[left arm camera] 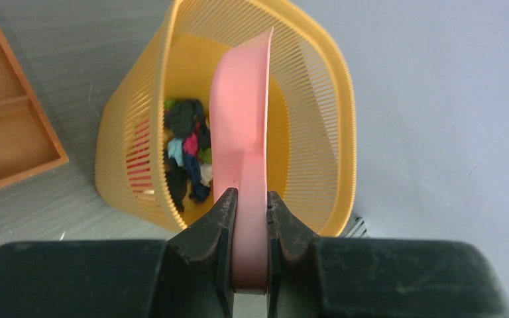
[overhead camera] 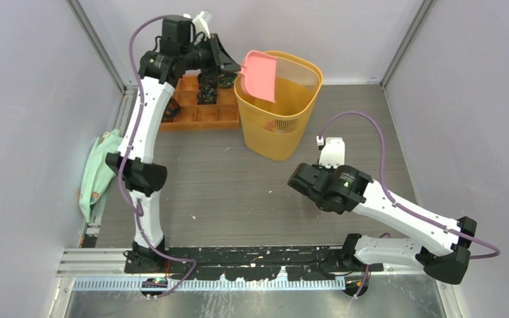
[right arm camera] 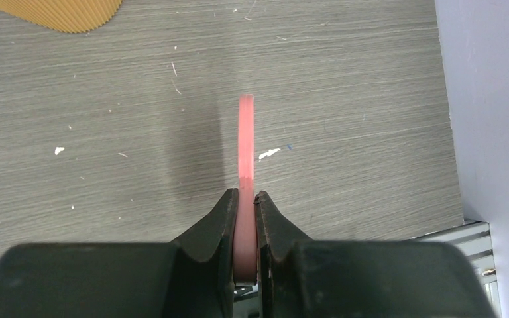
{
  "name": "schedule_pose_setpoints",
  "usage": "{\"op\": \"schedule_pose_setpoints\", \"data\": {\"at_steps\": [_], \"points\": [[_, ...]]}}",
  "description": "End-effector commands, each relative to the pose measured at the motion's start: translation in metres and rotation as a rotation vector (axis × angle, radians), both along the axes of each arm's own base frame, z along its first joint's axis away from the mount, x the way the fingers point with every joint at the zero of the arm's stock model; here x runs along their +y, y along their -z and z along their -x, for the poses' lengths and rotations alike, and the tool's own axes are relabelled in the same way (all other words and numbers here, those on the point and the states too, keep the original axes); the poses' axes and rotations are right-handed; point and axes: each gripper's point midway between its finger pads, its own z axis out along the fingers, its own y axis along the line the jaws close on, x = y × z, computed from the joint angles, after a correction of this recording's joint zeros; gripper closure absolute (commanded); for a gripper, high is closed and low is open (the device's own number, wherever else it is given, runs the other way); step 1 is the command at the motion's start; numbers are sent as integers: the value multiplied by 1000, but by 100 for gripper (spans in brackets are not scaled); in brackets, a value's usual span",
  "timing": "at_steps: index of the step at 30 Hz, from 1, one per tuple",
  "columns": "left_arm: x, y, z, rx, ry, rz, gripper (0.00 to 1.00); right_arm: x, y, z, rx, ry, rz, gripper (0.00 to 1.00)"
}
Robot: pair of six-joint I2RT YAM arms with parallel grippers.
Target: Sweep away the paper scraps from the table
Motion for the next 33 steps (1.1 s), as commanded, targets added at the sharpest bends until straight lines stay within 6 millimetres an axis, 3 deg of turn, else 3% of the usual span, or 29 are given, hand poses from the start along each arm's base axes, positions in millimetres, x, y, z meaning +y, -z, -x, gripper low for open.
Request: {"op": "schedule_pose_setpoints", "data": {"at_steps": [1, 4, 6, 7, 8, 10, 12, 15, 16, 17, 18, 19, 20, 21, 25, 28, 33], "points": [[19, -115, 23, -319, -13, 134, 100, 1, -6, -7, -37, 15, -14, 100], [33, -140, 46, -366, -37, 158, 99, -1, -11, -9, -54, 22, -14, 100], [48, -160, 74, -418, -63, 162, 99, -2, -15, -12, -65, 26, -18, 99], [54, -156, 79, -411, -80, 155, 99, -2, -17, -13, -73, 30, -21, 99], [66, -165, 99, -433, -103, 161, 99, -3, -20, -14, -80, 32, -22, 99], [84, -165, 123, -424, -141, 168, 99, -4, -27, -16, -97, 34, -33, 100], [96, -154, 145, -384, -157, 165, 99, -5, -34, -19, -108, 30, -39, 100], [96, -117, 174, -261, -123, 158, 99, -4, -45, -24, -112, 21, -35, 99], [93, -89, 177, -185, -114, 162, 100, -2, -50, -26, -117, 12, -41, 99], [92, -82, 188, -160, -104, 182, 99, -1, -52, -27, -115, 2, -39, 100], [89, -47, 190, -76, -97, 184, 100, 2, -56, -28, -117, -9, -48, 100], [89, -37, 198, -54, -91, 199, 99, 4, -57, -28, -114, -22, -51, 100], [87, 1, 202, 37, -92, 193, 99, 5, -61, -28, -115, -27, -57, 100], [85, 24, 208, 94, -77, 201, 100, 5, -63, -28, -115, -31, -55, 100], [79, 88, 229, 242, -55, 226, 99, 2, -63, -23, -64, -50, -9, 99], [77, 126, 221, 310, -89, 230, 99, 10, -52, -22, 0, -77, 10, 99], [65, 180, 186, 380, -124, 254, 99, 30, -25, -29, 92, -92, 62, 99]]}}
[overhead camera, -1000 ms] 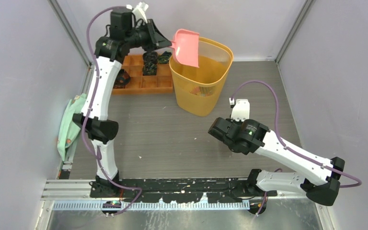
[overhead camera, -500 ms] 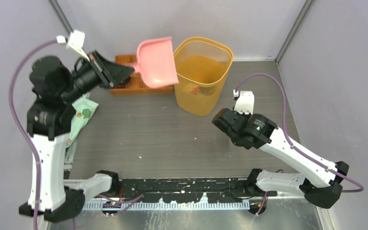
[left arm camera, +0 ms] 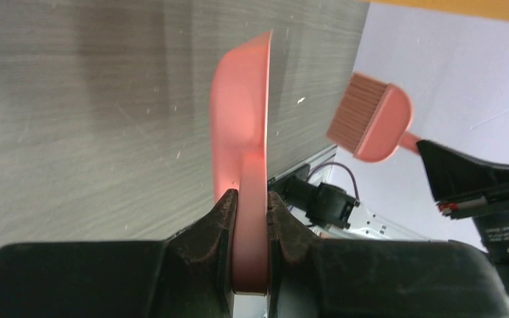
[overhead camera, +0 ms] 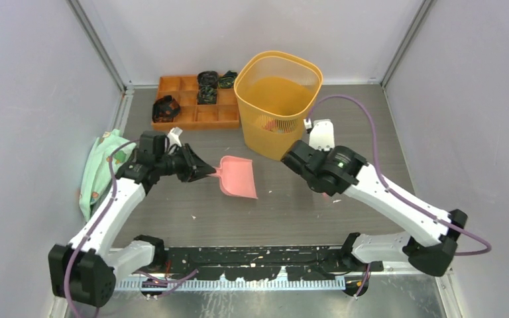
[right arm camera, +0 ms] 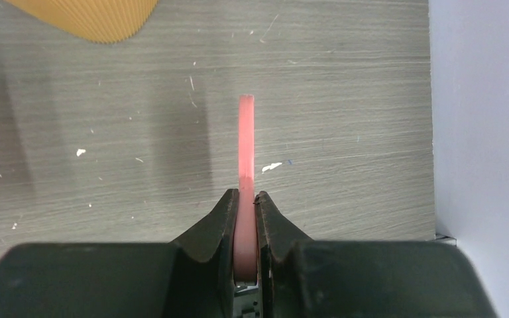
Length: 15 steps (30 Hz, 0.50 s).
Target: Sweep away the paper scraps from the table
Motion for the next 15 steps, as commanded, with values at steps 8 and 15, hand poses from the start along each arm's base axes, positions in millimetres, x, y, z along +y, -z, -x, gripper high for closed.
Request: {"op": "schedule_pose_setpoints", "data": {"at_steps": [8, 15], "points": [[-68, 73, -58, 0, 46, 128, 99, 57, 37, -39, 86, -39, 103, 99], [-84, 123, -66, 52, 65, 135, 99, 105, 82, -64, 131, -78, 179, 99]]}}
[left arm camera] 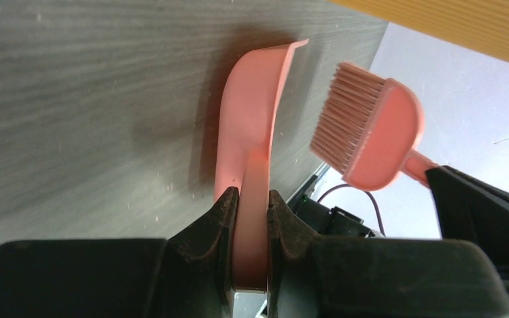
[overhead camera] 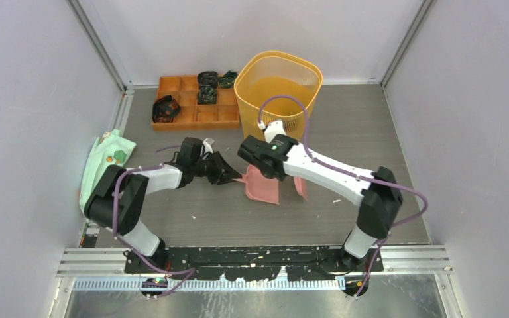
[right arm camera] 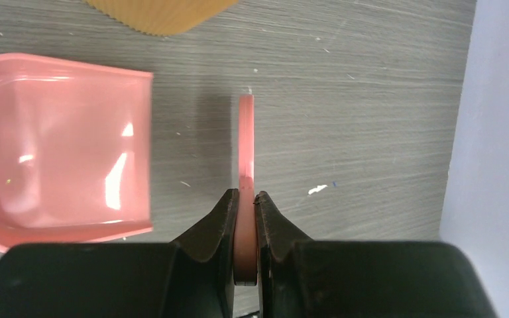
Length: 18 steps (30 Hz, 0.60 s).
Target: Sweep away the paper scraps from the table
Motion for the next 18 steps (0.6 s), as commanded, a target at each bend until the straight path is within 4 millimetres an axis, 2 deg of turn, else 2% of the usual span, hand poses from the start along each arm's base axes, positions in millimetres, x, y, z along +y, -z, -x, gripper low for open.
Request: {"op": "schedule_pose_setpoints", "data": {"at_steps": [1, 5, 7, 9, 11, 13, 14, 16, 18], "points": [[-13, 8, -19, -70, -19, 55, 99, 34, 15, -17, -20, -41, 5, 99], [-10, 25, -21, -66, -29, 22, 97, 55, 31, -11, -5, -72, 13, 99], [-10, 32, -18, -49, -29, 23, 94, 64, 37, -10, -2, -83, 9, 99], [-11, 36, -17, -41, -35, 38, 82, 71, 43, -10, 5, -91, 17, 99], [-10, 39, -13, -26, -38, 47, 55, 76, 45, -11, 7, -96, 24, 100], [-8, 41, -9, -20, -42, 40, 37, 80, 47, -12, 10, -97, 20, 99], [-6, 42, -6, -14, -42, 31, 24, 82, 48, -12, 11, -98, 17, 99], [0, 44, -1, -3, -44, -6, 16, 85, 47, -13, 9, -101, 13, 99], [4, 44, 3, -3, -37, -35, 15, 88, 47, -15, 6, -104, 14, 99]]}}
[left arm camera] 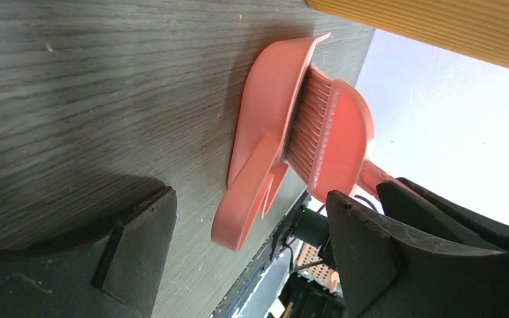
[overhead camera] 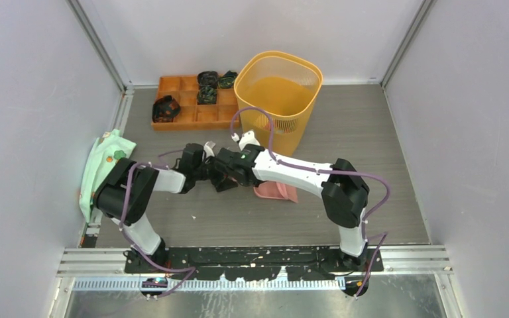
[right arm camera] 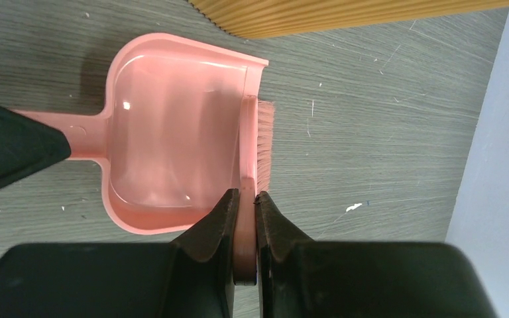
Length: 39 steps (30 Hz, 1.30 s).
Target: Sweep away the paper scraps from the table
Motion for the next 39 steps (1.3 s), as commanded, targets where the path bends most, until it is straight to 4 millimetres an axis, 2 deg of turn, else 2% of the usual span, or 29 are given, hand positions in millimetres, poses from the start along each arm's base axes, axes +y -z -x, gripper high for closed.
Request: {"op": "schedule_pose_setpoints", "data": {"at_steps": [1, 4, 8, 10, 11, 12, 19, 23, 39], "points": [[19, 21, 15, 39, -14, -124, 14, 22, -6, -9, -33, 1, -77, 99], [28, 18, 21, 38, -15, -150, 13, 22, -5, -12, -41, -10, -48, 99], [41, 5, 27, 15, -20, -203, 12, 21, -6, -16, -53, -26, -1, 99], [50, -9, 29, -17, -35, -230, 11, 24, -5, -16, -50, -29, -9, 99], [57, -12, 35, -7, -42, -257, 3, 25, -4, -16, -45, -30, -13, 99], [64, -16, 37, -13, -57, -282, 0, 28, -3, -16, -44, -32, -21, 99], [106, -66, 51, -85, -147, -307, 0, 44, 0, -19, -43, -44, -39, 99], [116, -84, 62, -109, -151, -299, 0, 52, 3, -19, -35, -48, -50, 99], [119, -88, 69, -114, -151, -257, 0, 72, 2, -18, -47, -53, -61, 99]]}}
